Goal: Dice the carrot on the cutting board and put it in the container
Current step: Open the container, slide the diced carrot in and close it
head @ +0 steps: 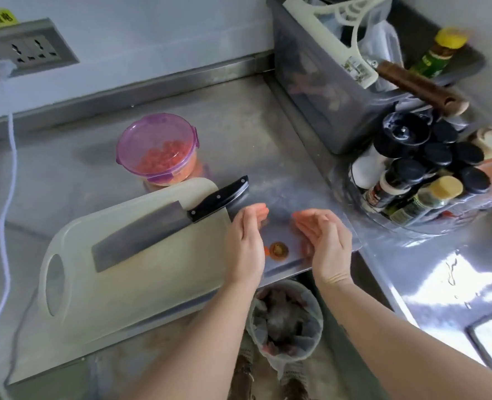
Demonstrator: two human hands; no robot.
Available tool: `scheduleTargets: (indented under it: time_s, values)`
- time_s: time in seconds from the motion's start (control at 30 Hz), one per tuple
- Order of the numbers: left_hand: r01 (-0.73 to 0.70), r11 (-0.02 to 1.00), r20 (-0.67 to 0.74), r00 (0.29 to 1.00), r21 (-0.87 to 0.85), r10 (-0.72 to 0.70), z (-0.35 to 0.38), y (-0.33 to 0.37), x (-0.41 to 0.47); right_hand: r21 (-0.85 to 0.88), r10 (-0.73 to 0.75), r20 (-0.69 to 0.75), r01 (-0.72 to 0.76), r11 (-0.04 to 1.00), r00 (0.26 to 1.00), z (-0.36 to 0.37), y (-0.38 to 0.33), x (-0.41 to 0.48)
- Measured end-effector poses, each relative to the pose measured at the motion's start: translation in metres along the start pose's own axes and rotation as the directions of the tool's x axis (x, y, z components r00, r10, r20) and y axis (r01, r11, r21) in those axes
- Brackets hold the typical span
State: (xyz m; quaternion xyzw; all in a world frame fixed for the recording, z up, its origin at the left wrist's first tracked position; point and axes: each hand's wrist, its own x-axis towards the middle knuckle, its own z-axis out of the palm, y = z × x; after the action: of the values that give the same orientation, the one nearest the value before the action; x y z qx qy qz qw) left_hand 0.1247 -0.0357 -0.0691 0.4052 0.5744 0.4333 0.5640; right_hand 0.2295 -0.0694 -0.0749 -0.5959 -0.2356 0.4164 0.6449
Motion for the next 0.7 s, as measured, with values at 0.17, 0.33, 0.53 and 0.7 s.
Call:
scheduleTargets:
  time_s: [0.17, 0.33, 0.53, 0.7]
  values:
    - [0.005, 0.985, -0.054, 0.998, -0.174, -0.015, 0.014, -0.019, -0.019, -0.098, -0.063, 0.109, 0.074, 0.992, 0.992, 0.017, 0.021, -0.016]
    - [0.050, 0.955, -0.071, 0.995, -0.292, -0.074, 0.013, -0.022, -0.026, -0.041, 0.026, 0.184, -0.019, 0.999, 0.983, 0.011, 0.016, -0.020]
    - [0.005, 0.971, 0.076, 0.997, -0.238, 0.013, -0.004, -0.021, -0.016, 0.153, 0.051, -0.181, -0.023, 0.988, 0.982, -0.019, -0.011, -0.026]
    - [-0.019, 0.998, 0.242, 0.970, -0.068, 0.035, -0.004, -0.021, -0.011, 0.549, 0.694, -0.326, -0.470, 0.692, 0.642, -0.023, 0.007, -0.048]
